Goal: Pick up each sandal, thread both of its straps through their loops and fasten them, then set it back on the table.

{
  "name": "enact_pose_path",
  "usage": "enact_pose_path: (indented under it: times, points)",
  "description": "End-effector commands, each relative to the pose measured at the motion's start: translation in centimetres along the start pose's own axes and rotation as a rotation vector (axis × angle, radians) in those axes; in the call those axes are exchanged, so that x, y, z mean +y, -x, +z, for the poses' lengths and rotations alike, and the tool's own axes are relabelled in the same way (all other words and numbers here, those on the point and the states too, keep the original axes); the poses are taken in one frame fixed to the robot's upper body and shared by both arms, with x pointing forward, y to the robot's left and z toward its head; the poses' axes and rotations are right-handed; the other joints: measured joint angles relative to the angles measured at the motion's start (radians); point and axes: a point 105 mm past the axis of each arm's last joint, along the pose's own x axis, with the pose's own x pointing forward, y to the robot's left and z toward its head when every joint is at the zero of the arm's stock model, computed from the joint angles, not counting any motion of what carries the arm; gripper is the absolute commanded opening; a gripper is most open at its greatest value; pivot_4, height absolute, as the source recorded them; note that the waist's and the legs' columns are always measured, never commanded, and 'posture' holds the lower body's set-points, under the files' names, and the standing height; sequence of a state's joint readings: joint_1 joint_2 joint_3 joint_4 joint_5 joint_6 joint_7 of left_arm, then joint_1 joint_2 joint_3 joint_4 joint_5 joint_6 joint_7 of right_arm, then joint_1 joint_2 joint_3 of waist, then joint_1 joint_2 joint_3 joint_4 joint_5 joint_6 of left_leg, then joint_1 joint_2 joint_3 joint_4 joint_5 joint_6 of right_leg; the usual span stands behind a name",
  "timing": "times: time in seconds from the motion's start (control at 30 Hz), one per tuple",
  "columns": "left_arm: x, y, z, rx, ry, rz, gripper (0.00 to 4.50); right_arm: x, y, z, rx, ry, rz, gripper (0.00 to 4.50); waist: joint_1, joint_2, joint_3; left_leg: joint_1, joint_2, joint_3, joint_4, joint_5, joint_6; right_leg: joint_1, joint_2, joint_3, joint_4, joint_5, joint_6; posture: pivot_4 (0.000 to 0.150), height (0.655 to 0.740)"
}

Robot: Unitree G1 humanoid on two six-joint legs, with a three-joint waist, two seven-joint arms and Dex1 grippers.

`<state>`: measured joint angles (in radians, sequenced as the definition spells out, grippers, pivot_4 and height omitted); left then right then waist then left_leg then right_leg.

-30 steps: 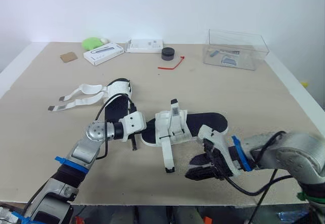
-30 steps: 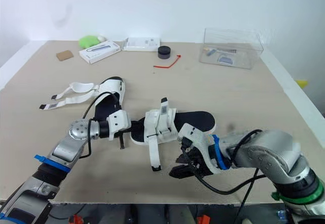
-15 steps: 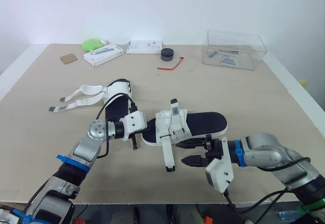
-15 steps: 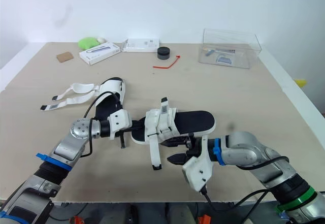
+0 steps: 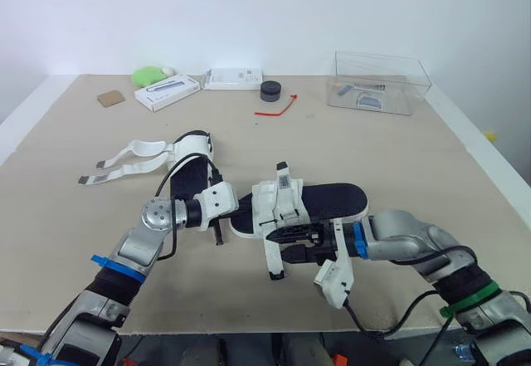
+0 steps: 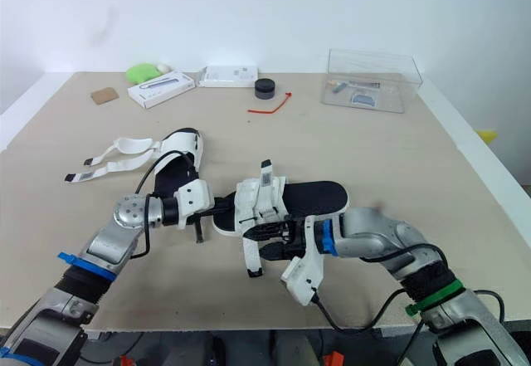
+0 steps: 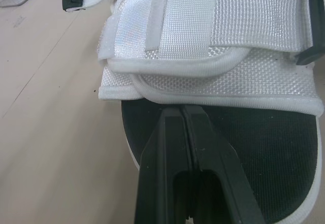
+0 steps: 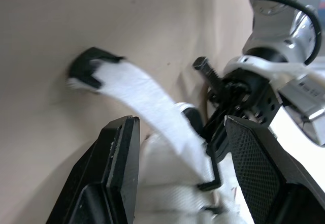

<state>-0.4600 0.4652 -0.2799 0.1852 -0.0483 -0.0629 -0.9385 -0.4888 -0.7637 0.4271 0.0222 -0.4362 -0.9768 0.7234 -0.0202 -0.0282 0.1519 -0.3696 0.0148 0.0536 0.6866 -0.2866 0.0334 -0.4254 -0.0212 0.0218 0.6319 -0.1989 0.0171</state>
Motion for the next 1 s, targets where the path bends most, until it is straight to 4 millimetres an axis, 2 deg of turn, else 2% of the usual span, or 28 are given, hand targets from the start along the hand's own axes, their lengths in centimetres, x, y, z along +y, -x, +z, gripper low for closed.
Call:
enact_pose_path:
  times: [0.03,0.1,0.13,0.2,0.27,0.33,0.37,0.47,0.6,0.7,0.77,0.87,0.97,1.0]
  points:
    - [-1.5,0.3,-2.5,0.098,0.052,-0.041,0.00,-1.2,0.2,0.4,-0.033,-0.017,-0.043,2.91,0.000,0.000,0.000,0.000,0.000,0.000,0.000,0.000,0.000,0.000,0.000,0.000,0.000,0.000,-0.001,0.150,0.7400]
    - [-1.5,0.3,-2.5,0.100,0.053,-0.039,0.00,-1.5,0.1,0.8,-0.058,-0.048,-0.054,2.91,0.000,0.000,0.000,0.000,0.000,0.000,-0.001,0.000,0.000,0.000,-0.001,0.000,0.000,0.002,-0.005,0.150,0.7400]
    - [-1.5,0.3,-2.5,0.100,0.052,-0.039,0.00,-1.6,0.0,1.0,-0.071,-0.066,-0.063,2.71,0.000,0.000,0.000,0.000,0.000,0.000,-0.001,0.000,0.000,0.000,-0.001,0.000,0.000,0.002,-0.005,0.150,0.7400]
    - [-1.5,0.3,-2.5,0.101,0.052,-0.037,0.00,-2.0,0.0,1.1,-0.081,-0.104,-0.083,2.08,0.000,0.000,0.000,0.000,0.000,-0.001,-0.001,-0.001,0.000,0.000,-0.001,0.000,0.000,0.003,-0.005,0.150,0.7400]
    - [-1.5,0.3,-2.5,0.101,0.052,-0.035,0.00,-1.8,0.0,1.0,-0.078,-0.143,-0.074,1.26,0.000,0.000,0.000,0.000,0.001,-0.001,-0.001,-0.001,0.000,0.000,-0.001,-0.001,0.000,0.002,-0.006,0.150,0.7400]
    - [-1.5,0.3,-2.5,0.101,0.051,-0.035,0.00,-1.5,0.0,0.9,-0.077,-0.174,-0.063,0.26,0.000,0.000,0.000,0.000,0.001,-0.001,-0.001,-0.001,0.000,0.000,-0.001,-0.001,0.000,0.002,-0.006,0.150,0.7400]
    - [-1.5,0.3,-2.5,0.101,0.051,-0.035,0.00,-1.6,0.0,0.9,-0.076,-0.192,-0.067,0.12,0.000,0.000,0.000,0.000,0.001,-0.001,-0.001,-0.001,0.000,0.000,-0.001,-0.001,0.000,0.002,-0.006,0.150,0.7400]
    - [-1.5,0.2,-2.5,0.101,0.051,-0.034,0.00,-2.4,0.0,0.6,-0.071,-0.322,-0.144,0.12,0.000,0.000,0.000,0.000,0.001,-0.001,-0.001,-0.001,0.000,0.000,-0.001,-0.002,0.000,0.002,-0.006,0.150,0.7400]
    - [-1.5,0.2,-2.6,0.102,0.050,-0.037,0.00,-4.6,0.4,-0.7,-0.066,-0.674,-0.309,0.12,0.000,0.000,0.000,0.000,0.002,-0.001,-0.001,-0.001,0.000,0.000,-0.002,-0.002,0.000,0.003,-0.007,0.150,0.7400]
    - [-1.5,0.1,-2.6,0.101,0.050,-0.039,0.00,-6.6,0.7,-3.7,-0.007,-1.037,-0.449,0.12,0.000,0.000,0.000,0.000,0.004,-0.001,0.000,0.000,0.000,0.000,-0.002,-0.003,0.000,0.004,-0.008,0.150,0.7400]
    - [-1.4,0.0,-2.6,0.099,0.050,-0.039,0.00,-7.5,0.9,-4.8,-0.010,-1.234,-0.505,0.12,0.001,0.000,0.000,0.000,0.005,-0.001,0.000,0.000,0.000,0.000,-0.001,-0.004,0.000,0.006,-0.012,0.150,0.7400]
    - [-1.4,-0.1,-2.6,0.096,0.050,-0.038,0.00,-7.6,1.2,-6.0,0.047,-1.329,-0.511,0.12,0.002,0.000,0.000,0.000,0.006,-0.002,0.000,0.000,0.000,0.000,-0.001,-0.005,0.000,0.006,-0.013,0.150,0.7400]
    - [-1.4,-0.2,-2.6,0.093,0.050,-0.037,0.00,-6.5,1.6,-7.8,0.135,-1.553,-0.502,0.12,0.002,0.000,0.000,-0.001,0.006,-0.002,0.000,0.000,0.000,-0.001,-0.001,-0.005,0.000,0.006,-0.012,0.150,0.7400]
    - [-1.4,-0.3,-2.6,0.092,0.051,-0.036,0.00,-6.6,1.7,-8.2,0.146,-1.567,-0.511,0.12,0.002,0.000,0.000,-0.001,0.005,-0.002,0.000,0.000,0.000,-0.001,-0.001,-0.005,0.000,0.008,-0.010,0.150,0.7400]
